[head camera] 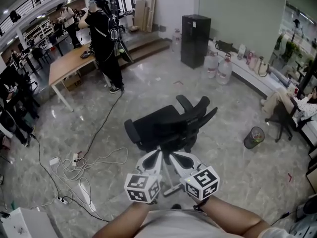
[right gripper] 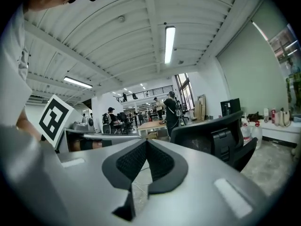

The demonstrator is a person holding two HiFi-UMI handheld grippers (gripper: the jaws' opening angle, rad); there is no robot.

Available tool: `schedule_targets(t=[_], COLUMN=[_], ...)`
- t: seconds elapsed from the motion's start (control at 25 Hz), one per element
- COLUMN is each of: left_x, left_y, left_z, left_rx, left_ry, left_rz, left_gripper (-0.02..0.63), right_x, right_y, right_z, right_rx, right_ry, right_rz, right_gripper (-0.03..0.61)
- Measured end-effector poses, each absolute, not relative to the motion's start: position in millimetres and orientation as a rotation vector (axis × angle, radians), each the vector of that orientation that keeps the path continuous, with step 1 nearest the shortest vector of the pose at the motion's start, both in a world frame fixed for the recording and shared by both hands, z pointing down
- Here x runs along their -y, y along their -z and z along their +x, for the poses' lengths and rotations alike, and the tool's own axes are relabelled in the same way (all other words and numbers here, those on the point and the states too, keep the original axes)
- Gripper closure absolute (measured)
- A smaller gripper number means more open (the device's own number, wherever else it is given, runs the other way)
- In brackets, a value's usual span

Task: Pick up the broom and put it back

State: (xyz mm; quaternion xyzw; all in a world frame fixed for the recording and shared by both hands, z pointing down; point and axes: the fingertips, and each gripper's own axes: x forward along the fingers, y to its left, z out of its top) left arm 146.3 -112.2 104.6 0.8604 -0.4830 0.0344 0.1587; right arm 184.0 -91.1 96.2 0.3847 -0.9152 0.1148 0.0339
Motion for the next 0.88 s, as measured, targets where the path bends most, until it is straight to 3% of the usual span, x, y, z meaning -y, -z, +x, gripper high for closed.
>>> schedule_targets(t=[0.88], left_x=[99.6], left_y=[-116.7], left_z=[140.4], left_rx=[1.375], left_ry=[-0.061], left_rz=[2.371], left_gripper=[0.606], right_x=[83.6], right_y=[-88.0], right_z=[175.2], right_rx=[2.844], right_ry=[-0.324], right_rz=[1.101], right_gripper=[0.577])
